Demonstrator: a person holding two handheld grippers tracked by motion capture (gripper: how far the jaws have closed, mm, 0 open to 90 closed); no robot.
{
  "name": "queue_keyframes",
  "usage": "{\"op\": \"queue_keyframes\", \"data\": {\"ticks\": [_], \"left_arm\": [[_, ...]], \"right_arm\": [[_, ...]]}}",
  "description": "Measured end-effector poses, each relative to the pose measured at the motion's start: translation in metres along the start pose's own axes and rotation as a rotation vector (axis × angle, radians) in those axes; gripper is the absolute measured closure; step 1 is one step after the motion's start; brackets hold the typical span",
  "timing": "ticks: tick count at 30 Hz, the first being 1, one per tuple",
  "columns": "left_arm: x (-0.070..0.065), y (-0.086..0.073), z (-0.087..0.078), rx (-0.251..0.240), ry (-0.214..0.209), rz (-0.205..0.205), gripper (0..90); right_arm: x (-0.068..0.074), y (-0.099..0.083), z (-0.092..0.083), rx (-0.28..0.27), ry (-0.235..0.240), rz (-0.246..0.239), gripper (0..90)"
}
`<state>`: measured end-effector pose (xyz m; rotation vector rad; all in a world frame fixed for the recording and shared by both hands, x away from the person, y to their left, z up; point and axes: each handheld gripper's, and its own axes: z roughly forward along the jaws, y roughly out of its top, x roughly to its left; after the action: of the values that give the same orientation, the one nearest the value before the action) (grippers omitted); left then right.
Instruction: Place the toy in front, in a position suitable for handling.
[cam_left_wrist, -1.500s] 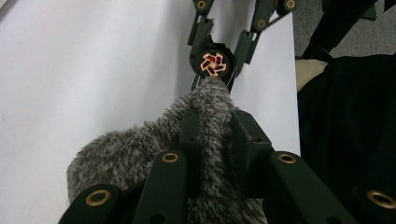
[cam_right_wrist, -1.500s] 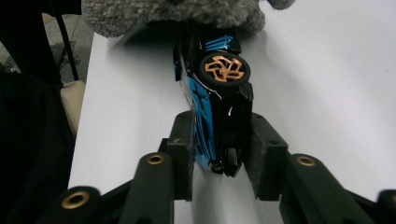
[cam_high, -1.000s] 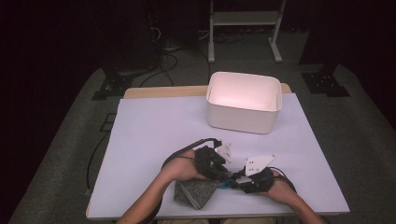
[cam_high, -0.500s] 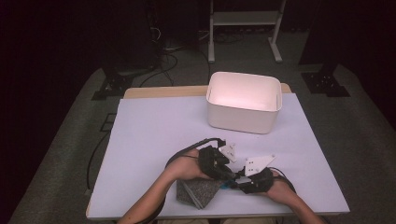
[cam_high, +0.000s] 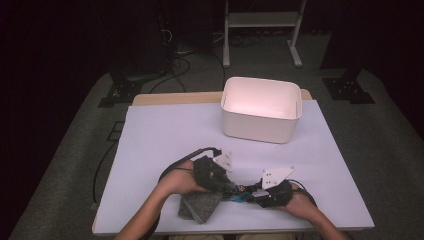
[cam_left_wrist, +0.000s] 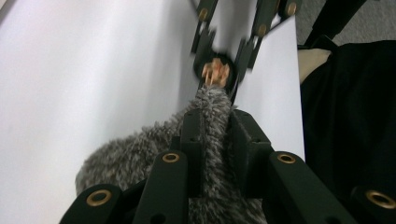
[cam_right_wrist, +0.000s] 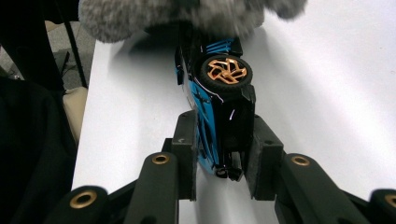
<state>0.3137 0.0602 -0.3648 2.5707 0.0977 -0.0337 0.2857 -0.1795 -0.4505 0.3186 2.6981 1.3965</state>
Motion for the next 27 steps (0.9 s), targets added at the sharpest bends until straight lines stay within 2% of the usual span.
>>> {"op": "queue_keyframes", "data": {"ticks": [2, 4, 5, 7, 8, 11, 12, 17, 18, 19, 23, 26, 27], "left_arm": [[0.001, -0.004, -0.003, 0.001, 0.003, -0.008, 75.9], [0.003, -0.023, -0.016, -0.009, 0.023, -0.051, 75.9], [0.003, -0.023, -0.016, -0.009, 0.023, -0.051, 75.6], [0.005, -0.033, -0.022, -0.023, 0.036, -0.077, 75.4], [0.006, -0.04, -0.025, -0.048, 0.031, -0.102, 75.4], [0.006, -0.044, -0.025, -0.06, 0.018, -0.114, 75.4], [0.006, -0.046, -0.022, -0.069, 0.006, -0.114, 75.5], [0.008, -0.043, -0.02, -0.072, 0.003, -0.115, 75.5], [0.01, -0.042, -0.021, -0.068, 0.001, -0.115, 75.5], [0.01, -0.042, -0.021, -0.068, 0.001, -0.115, 75.8], [0.019, -0.037, -0.025, -0.076, 0.017, -0.121, 77.4], [0.023, -0.034, -0.026, -0.075, 0.027, -0.122, 77.8], [0.027, -0.031, -0.027, -0.07, 0.032, -0.124, 77.8]], "right_arm": [[0.0, 0.0, 0.0, 0.001, 0.001, 0.001, 68.0], [-0.001, 0.0, 0.0, -0.001, 0.002, 0.002, 68.0], [-0.001, 0.0, 0.0, -0.001, 0.002, 0.002, 68.0], [-0.001, 0.0, 0.0, -0.003, 0.01, 0.009, 67.9], [-0.002, 0.0, 0.0, -0.004, 0.013, 0.012, 67.9], [-0.003, 0.0, 0.001, -0.004, 0.016, 0.018, 67.6], [-0.003, 0.001, 0.002, -0.002, 0.019, 0.019, 66.4], [-0.003, 0.004, 0.008, 0.011, 0.033, 0.014, 64.9], [-0.006, 0.006, 0.009, 0.019, 0.054, 0.005, 65.5], [-0.006, 0.006, 0.009, 0.019, 0.054, 0.005, 65.5], [-0.016, 0.016, 0.009, 0.04, 0.075, -0.037, 65.5], [-0.021, 0.021, 0.008, 0.046, 0.059, -0.062, 66.3], [-0.028, 0.024, 0.006, 0.051, 0.044, -0.063, 66.6]]}}
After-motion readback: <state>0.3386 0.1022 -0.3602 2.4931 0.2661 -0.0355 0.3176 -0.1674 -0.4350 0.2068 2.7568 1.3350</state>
